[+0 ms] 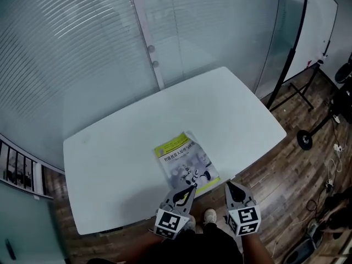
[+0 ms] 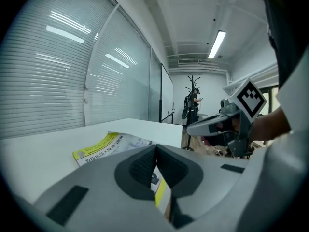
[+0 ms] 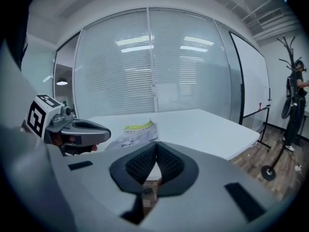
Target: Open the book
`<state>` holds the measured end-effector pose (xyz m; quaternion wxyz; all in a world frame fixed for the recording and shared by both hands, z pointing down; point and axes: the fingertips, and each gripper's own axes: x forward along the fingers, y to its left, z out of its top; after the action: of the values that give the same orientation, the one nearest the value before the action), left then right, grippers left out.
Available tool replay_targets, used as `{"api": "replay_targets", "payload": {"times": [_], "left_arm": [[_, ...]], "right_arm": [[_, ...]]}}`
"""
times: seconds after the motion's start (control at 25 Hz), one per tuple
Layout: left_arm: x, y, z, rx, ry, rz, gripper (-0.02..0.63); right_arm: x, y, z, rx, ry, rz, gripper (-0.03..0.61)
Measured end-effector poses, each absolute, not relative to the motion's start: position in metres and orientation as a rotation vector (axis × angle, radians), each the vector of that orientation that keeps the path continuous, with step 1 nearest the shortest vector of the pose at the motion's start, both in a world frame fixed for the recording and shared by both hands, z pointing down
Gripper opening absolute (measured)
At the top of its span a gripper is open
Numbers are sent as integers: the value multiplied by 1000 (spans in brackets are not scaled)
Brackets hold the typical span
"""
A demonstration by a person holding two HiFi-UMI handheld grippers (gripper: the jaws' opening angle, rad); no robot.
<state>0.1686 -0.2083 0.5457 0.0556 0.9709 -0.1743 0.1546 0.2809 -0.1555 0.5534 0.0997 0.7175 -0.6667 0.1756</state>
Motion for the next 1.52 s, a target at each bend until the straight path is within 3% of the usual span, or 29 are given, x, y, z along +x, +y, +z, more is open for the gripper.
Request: {"api": "replay_targets", "payload": {"times": [0.16,0.24,0.32,0.8,1.12,1.52], "left_arm": [[165,-219,546,2893,-676,469,11],[161,-226,546,2876,-738,477,11],[154,-229,551,2840,-796,495,11],[123,-239,566,2642,-1107,530,11],[95,-245,542,2534,-1150,290,11],[25,-250,553,2479,-1221,286,11]], "right_arm": [[276,-178,562,1952,-2066,589,16],[273,-189,572,1886,-2120,619,114],[270,-197,580,1838,-2143,659,135],[280,-246,626,1579,-2131,893,163],[275,-258,643,1402,-2088,1125,166],[276,-263,644,1484,-2032,1223,105]]}}
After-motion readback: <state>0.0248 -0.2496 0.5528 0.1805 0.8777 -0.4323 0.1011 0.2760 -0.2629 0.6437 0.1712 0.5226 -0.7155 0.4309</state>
